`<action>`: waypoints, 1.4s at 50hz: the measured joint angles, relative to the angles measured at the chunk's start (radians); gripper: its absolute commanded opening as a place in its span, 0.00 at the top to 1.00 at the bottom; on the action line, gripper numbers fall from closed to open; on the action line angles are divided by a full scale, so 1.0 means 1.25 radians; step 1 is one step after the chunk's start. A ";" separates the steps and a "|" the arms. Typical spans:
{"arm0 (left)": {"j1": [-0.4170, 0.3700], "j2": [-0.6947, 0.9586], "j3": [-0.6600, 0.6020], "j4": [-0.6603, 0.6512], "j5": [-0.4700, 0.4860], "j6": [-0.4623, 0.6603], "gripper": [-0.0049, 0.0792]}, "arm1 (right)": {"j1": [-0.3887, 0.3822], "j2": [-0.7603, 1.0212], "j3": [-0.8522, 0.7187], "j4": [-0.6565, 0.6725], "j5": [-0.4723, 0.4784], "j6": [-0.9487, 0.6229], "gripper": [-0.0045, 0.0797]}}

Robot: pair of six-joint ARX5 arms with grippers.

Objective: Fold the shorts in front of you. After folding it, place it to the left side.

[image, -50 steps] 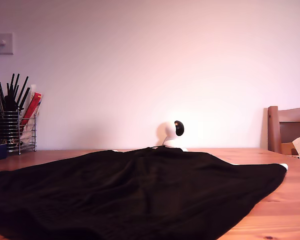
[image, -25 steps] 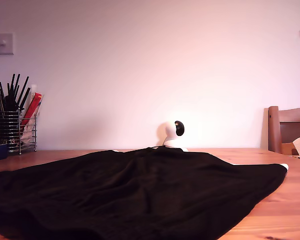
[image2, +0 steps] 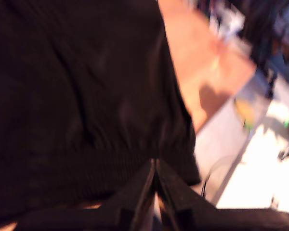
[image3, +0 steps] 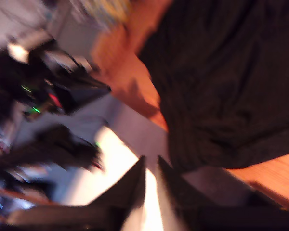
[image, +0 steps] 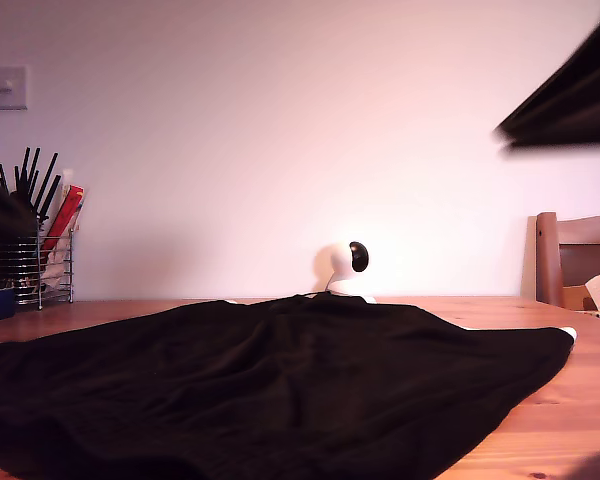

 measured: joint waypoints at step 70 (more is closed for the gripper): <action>-0.114 0.120 0.002 0.076 -0.149 0.010 0.96 | 0.504 0.606 0.303 -0.074 0.594 -0.901 0.51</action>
